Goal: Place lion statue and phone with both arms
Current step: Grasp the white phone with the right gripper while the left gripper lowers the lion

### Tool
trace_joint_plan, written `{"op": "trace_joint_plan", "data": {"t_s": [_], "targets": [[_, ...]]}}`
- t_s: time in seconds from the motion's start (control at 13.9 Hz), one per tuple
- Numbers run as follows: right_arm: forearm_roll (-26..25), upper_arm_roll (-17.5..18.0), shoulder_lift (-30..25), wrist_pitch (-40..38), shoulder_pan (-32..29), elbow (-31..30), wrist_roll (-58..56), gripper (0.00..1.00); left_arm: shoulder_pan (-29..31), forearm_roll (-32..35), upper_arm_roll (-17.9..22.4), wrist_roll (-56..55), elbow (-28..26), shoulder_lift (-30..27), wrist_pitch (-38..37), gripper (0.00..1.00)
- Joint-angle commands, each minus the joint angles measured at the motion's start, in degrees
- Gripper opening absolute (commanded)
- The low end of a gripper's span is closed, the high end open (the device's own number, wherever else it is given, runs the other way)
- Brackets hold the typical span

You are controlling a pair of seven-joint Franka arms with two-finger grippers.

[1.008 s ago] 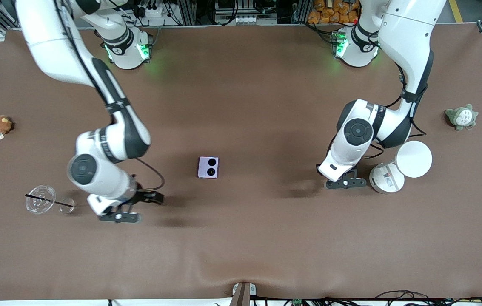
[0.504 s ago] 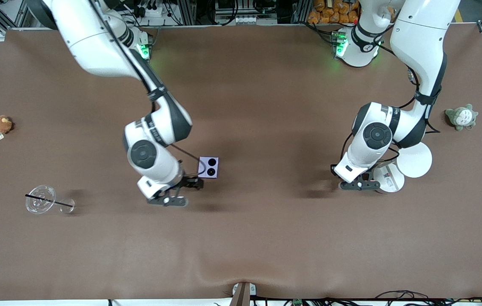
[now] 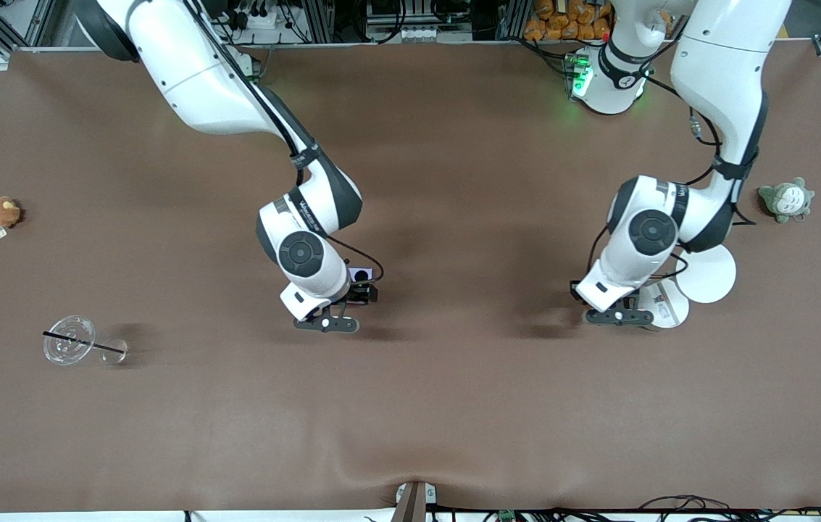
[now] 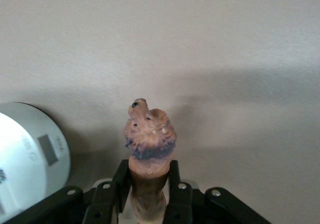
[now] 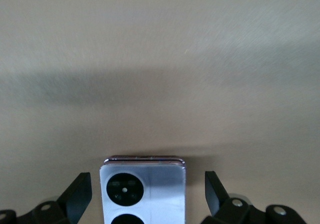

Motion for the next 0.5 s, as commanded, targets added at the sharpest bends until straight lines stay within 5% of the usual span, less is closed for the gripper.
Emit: {"op": "trace_joint_plan", "data": {"t_s": [0.0, 0.14, 0.22, 0.29, 0.36, 0.43], "targets": [[-0.5, -0.8, 1.1, 0.1, 1.9, 0.6, 3.0, 1.0, 1.0, 1.4, -0.5, 0.5, -1.2, 0.6, 3.5, 0.0], [-0.5, -0.7, 1.0, 0.2, 2.0, -0.5, 3.5, 1.0, 0.2, 1.4, -0.6, 0.2, -1.2, 0.7, 3.5, 0.04], [-0.5, -0.7, 1.1, 0.1, 2.0, -0.8, 3.5, 1.0, 0.4, 1.4, -0.6, 0.3, -1.2, 0.7, 3.5, 0.16], [-0.5, -0.7, 1.0, 0.4, 2.0, -1.3, 3.7, 1.0, 0.7, 1.4, -0.6, 0.3, -1.2, 0.7, 3.5, 0.44], [-0.5, -0.7, 1.0, 0.4, 1.9, -1.5, 4.0, 1.0, 0.8, 1.4, -0.6, 0.2, -1.1, 1.0, 3.5, 0.99], [-0.4, -0.7, 1.0, 0.4, 1.9, -1.5, 4.2, 1.0, 0.8, 1.3, -0.7, 0.1, -1.0, 0.8, 3.5, 1.0]]}}
